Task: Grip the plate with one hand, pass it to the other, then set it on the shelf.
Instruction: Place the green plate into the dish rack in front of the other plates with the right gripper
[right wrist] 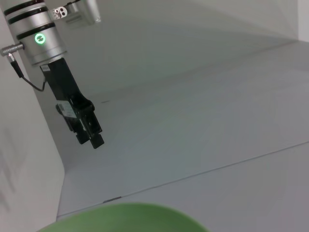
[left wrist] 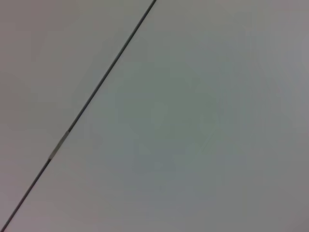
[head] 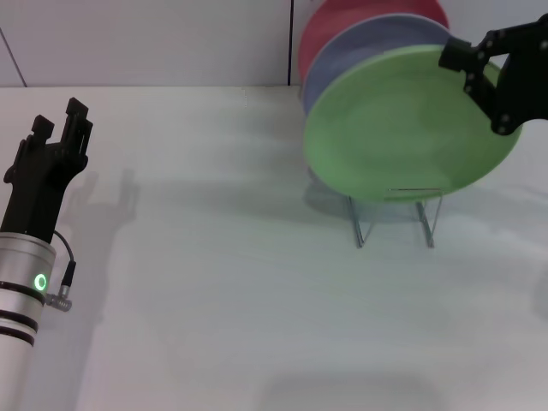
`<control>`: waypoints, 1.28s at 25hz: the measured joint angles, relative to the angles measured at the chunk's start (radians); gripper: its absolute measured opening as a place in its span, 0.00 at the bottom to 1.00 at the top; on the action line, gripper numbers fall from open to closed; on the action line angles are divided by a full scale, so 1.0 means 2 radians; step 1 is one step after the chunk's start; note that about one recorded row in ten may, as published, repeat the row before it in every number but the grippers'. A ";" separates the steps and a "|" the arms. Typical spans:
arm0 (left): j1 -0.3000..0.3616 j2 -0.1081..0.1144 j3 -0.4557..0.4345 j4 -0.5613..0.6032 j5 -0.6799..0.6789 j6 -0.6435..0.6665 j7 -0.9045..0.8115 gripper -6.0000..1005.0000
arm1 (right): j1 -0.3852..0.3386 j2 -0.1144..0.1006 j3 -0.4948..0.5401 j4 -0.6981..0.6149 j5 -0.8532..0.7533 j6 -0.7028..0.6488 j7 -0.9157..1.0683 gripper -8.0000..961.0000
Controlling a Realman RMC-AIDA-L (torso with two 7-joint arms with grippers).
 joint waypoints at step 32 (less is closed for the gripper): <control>0.006 0.001 0.007 0.001 0.005 -0.003 -0.003 0.63 | -0.022 0.046 -0.013 -0.022 0.025 0.057 -0.023 0.08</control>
